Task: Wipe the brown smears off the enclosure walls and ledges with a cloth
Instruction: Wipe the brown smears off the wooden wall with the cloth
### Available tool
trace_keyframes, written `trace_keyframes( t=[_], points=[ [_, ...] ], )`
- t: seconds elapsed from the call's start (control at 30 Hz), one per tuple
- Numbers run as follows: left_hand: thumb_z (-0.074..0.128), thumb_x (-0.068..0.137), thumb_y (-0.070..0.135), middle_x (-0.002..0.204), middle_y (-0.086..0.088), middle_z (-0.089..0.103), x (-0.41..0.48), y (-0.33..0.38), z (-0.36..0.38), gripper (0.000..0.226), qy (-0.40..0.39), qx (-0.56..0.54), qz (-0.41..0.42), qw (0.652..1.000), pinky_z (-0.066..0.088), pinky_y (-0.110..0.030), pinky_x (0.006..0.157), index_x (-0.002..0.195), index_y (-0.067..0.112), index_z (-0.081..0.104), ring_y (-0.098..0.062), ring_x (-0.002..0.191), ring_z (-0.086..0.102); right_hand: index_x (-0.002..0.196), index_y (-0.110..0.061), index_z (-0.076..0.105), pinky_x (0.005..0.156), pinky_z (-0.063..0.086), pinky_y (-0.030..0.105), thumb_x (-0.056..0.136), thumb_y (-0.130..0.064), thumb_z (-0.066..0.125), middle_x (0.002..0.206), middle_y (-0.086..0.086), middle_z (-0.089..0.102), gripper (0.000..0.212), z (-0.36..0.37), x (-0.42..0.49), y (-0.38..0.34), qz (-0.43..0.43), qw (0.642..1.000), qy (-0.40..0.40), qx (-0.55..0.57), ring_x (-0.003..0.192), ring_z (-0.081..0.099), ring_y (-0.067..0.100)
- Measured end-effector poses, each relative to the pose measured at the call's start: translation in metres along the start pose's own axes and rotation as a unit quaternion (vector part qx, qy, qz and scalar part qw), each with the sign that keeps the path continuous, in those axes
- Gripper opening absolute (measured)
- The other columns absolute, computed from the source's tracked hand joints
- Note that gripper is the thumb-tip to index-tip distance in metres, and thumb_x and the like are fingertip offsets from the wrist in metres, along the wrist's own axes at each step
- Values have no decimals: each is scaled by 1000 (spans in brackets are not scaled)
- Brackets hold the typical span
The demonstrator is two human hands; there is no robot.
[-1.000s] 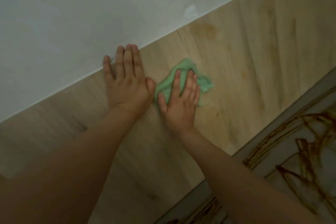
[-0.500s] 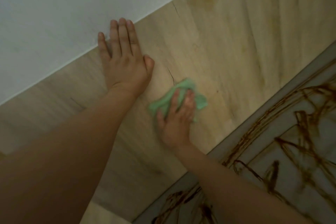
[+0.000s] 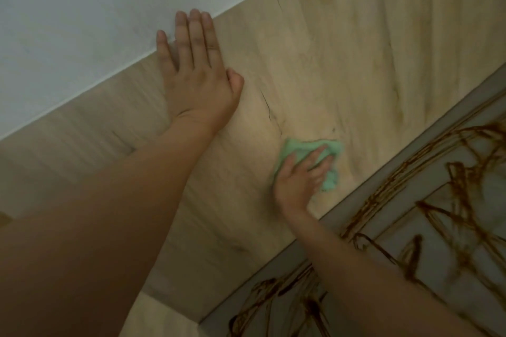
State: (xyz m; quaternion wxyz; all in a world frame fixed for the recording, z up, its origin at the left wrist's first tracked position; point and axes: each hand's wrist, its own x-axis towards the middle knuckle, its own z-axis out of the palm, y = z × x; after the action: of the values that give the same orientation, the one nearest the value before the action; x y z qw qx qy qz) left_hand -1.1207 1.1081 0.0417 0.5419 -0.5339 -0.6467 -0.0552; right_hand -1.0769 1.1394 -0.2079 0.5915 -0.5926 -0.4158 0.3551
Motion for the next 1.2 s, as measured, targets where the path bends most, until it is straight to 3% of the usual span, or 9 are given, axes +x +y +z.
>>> trace_keyframes(
  t=[0.1, 0.2, 0.3, 0.4, 0.8, 0.93, 1.03, 1.13, 1.2],
  points=[
    [26, 98, 42, 171, -18, 5, 0, 0, 0, 80, -2, -3, -5, 1000, 1, -59, 127, 163, 1, 1, -34, 159, 2, 165, -17, -7, 127, -5, 53, 102, -66, 23, 169, 26, -9, 85, 8, -63, -4, -271, 953, -90, -96, 158, -11, 40],
    [27, 99, 43, 171, -18, 5, -1, -1, 2, 80, 3, -8, 0, 1000, 1, -59, 127, 163, 2, 1, -33, 159, 2, 166, -25, -2, 127, -2, 51, 99, -70, 28, 171, 19, -3, 86, -1, -9, 0, -340, 931, -65, -112, 159, -7, 35],
    [26, 99, 42, 172, -18, 5, -1, -1, 3, 80, 4, -7, -2, 1000, 2, -59, 127, 163, 2, 0, -33, 159, 2, 166, -22, 1, 127, 6, 54, 99, -66, 21, 172, 16, -3, 82, -13, 51, 21, -85, 995, -6, -59, 158, 2, 36],
    [26, 99, 42, 171, -18, 5, -4, 1, 3, 80, 4, -8, -5, 1000, 2, -60, 127, 163, 1, 1, -34, 159, 3, 166, -22, 1, 128, 7, 50, 105, -61, 23, 173, 15, -3, 76, -13, 51, 38, 215, 975, 6, 54, 159, 5, 35],
    [26, 98, 41, 171, -19, 7, -2, -1, 4, 80, 9, -10, -3, 1000, 3, -60, 127, 163, 2, 1, -34, 159, 4, 166, -19, 0, 126, -2, 59, 104, -66, 19, 171, 19, -6, 80, -10, 34, 17, 462, 879, -2, 119, 157, 1, 40],
    [28, 98, 41, 171, -19, 8, -1, 0, 4, 80, 12, -9, -2, 1000, 4, -60, 126, 163, 1, 2, -35, 159, 5, 166, -17, 4, 127, 6, 50, 106, -59, 24, 171, 20, -2, 77, 4, 10, -45, 303, 947, 30, 104, 158, 6, 38],
    [29, 99, 40, 171, -19, 8, 0, -1, 3, 80, 6, -20, 1, 1000, 2, -60, 127, 163, 1, 3, -35, 159, 5, 165, -10, 7, 127, 6, 53, 102, -58, 25, 169, 26, 4, 81, 17, -20, -86, -6, 999, 24, 24, 157, 6, 41],
    [31, 99, 40, 171, -20, 9, -2, -2, 3, 80, 4, -22, 4, 1000, 3, -60, 127, 163, 1, 3, -35, 159, 5, 164, -10, 18, 128, 6, 53, 104, -55, 28, 168, 26, 15, 76, 14, -10, -76, -344, 936, 27, -67, 158, 10, 40],
    [30, 99, 40, 171, -19, 9, -2, -2, 3, 79, 4, -18, 4, 1000, 2, -59, 127, 163, 1, 3, -35, 159, 5, 164, -15, 20, 128, 9, 53, 105, -55, 24, 169, 21, 17, 72, 6, 16, -45, -388, 916, 26, -101, 158, 12, 36]
  ],
)
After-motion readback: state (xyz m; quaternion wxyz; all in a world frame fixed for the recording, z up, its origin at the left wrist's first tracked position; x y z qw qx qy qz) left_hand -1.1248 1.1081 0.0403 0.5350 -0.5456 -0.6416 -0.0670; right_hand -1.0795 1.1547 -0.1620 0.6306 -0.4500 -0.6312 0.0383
